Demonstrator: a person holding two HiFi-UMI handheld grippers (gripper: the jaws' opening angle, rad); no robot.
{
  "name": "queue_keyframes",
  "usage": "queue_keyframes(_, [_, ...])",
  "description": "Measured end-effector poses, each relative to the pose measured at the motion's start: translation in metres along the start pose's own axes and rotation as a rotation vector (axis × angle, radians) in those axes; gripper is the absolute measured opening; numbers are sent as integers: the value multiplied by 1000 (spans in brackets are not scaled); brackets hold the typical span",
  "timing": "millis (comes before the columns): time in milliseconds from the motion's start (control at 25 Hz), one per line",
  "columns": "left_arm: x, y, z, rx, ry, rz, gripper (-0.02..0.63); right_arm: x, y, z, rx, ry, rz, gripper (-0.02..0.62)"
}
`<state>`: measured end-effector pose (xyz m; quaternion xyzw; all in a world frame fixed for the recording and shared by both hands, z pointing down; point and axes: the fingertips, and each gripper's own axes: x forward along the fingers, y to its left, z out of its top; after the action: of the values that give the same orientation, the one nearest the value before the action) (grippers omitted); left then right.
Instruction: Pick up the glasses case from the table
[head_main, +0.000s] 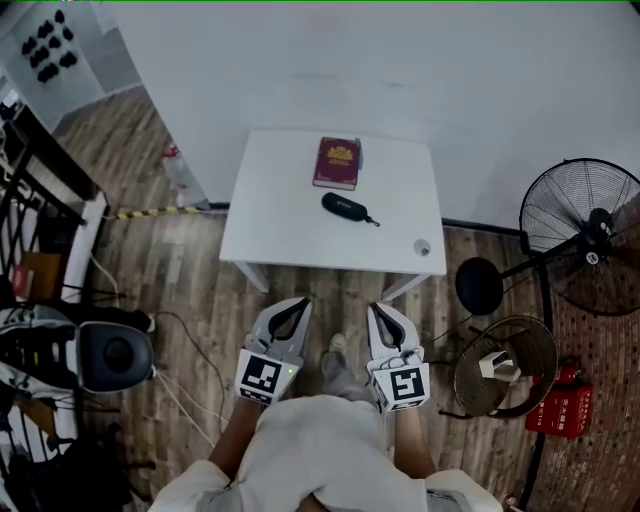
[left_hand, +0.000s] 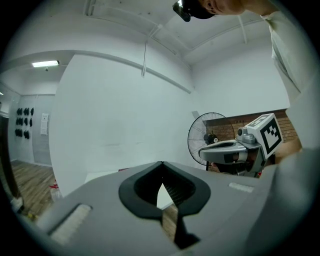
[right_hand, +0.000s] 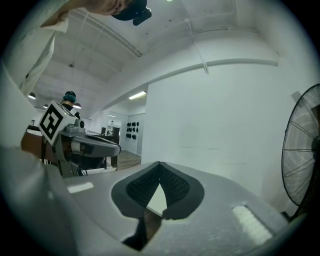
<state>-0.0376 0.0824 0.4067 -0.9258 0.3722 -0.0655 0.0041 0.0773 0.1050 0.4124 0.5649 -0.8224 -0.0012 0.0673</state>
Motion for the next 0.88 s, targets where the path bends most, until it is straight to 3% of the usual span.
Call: queue_keyframes(880, [161,55,-1,-36,87,142,19,132,-120,-7,-15,5,230,5])
